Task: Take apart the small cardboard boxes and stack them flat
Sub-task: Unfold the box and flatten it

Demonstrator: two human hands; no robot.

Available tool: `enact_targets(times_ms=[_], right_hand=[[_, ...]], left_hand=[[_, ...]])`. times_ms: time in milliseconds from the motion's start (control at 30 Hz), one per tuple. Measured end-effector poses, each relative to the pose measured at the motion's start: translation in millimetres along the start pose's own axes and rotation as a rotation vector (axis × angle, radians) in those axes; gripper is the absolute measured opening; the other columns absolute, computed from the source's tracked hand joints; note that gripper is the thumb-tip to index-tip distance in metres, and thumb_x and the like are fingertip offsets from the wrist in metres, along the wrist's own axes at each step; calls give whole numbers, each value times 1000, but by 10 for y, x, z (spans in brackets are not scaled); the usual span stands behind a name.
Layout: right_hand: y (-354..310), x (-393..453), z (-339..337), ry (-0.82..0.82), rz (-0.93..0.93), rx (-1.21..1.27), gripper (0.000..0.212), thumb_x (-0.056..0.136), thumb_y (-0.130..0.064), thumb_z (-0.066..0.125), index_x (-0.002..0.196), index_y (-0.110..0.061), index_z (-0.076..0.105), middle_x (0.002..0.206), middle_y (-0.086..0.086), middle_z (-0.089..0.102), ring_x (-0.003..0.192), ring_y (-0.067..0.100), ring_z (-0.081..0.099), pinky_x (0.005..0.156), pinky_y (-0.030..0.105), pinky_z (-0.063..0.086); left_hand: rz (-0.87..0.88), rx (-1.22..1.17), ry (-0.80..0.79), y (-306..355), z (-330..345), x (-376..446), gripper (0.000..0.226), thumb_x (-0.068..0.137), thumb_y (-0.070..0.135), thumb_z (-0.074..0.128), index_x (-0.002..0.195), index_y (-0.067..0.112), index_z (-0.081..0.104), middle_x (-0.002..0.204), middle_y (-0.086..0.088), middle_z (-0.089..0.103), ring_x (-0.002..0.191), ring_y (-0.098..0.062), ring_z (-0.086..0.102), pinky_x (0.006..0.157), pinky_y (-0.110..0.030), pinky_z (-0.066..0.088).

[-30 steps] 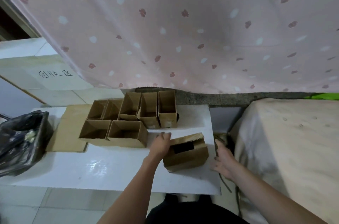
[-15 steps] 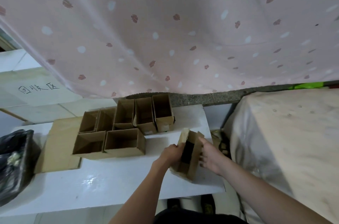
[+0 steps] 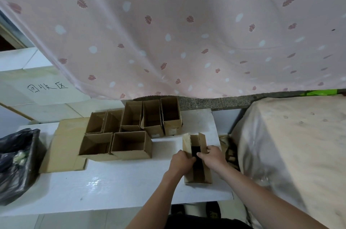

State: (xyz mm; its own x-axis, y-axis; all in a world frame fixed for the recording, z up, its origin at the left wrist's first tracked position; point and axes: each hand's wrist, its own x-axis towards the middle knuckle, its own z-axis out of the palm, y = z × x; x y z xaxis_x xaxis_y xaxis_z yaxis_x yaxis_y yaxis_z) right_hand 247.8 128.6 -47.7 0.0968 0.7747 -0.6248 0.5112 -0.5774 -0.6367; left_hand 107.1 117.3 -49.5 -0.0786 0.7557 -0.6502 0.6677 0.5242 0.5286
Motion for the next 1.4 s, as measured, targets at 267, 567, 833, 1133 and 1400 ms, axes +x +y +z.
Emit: enact_targets(times_ms=[267, 567, 833, 1133, 1400], right_hand=[[101, -11, -191, 68, -25, 17, 23, 97, -16, 58, 74, -17, 57, 67, -1, 49, 59, 12, 48, 57, 24, 31], [210, -40, -258, 82, 7, -51, 28, 101, -8, 46, 73, -8, 48, 66, 3, 41, 58, 15, 41, 51, 24, 30], [90, -36, -263, 69, -95, -197, 21, 91, 1, 51, 74, -10, 48, 67, 6, 40, 56, 17, 39, 50, 28, 24], [-394, 53, -260, 17, -411, -626, 19, 97, -16, 55, 111, -17, 67, 104, 8, 69, 94, 28, 64, 72, 35, 51], [-169, 16, -212, 344, -345, -488, 68, 93, -32, 66, 150, -15, 33, 146, 16, 39, 135, 33, 39, 109, 44, 41]], left_hand=[[-82, -417, -90, -269, -189, -21, 21, 104, 18, 47, 102, 6, 63, 101, -13, 68, 89, -27, 69, 77, -42, 63], [-219, -628, -80, -461, -228, -42, 43, 106, 26, 47, 142, 2, 42, 126, -13, 52, 114, -34, 55, 98, -51, 51], [-132, -545, -130, -390, -314, -69, 39, 104, 21, 53, 138, 3, 49, 124, -15, 63, 110, -31, 64, 95, -46, 56], [8, -127, 234, -314, -496, -22, 60, 99, 46, 56, 145, 11, 41, 136, -11, 57, 114, -23, 60, 89, -34, 54], [-67, 4, 37, -383, -346, 134, 56, 94, 49, 62, 131, 9, 49, 114, -6, 63, 101, -21, 62, 89, -36, 57]])
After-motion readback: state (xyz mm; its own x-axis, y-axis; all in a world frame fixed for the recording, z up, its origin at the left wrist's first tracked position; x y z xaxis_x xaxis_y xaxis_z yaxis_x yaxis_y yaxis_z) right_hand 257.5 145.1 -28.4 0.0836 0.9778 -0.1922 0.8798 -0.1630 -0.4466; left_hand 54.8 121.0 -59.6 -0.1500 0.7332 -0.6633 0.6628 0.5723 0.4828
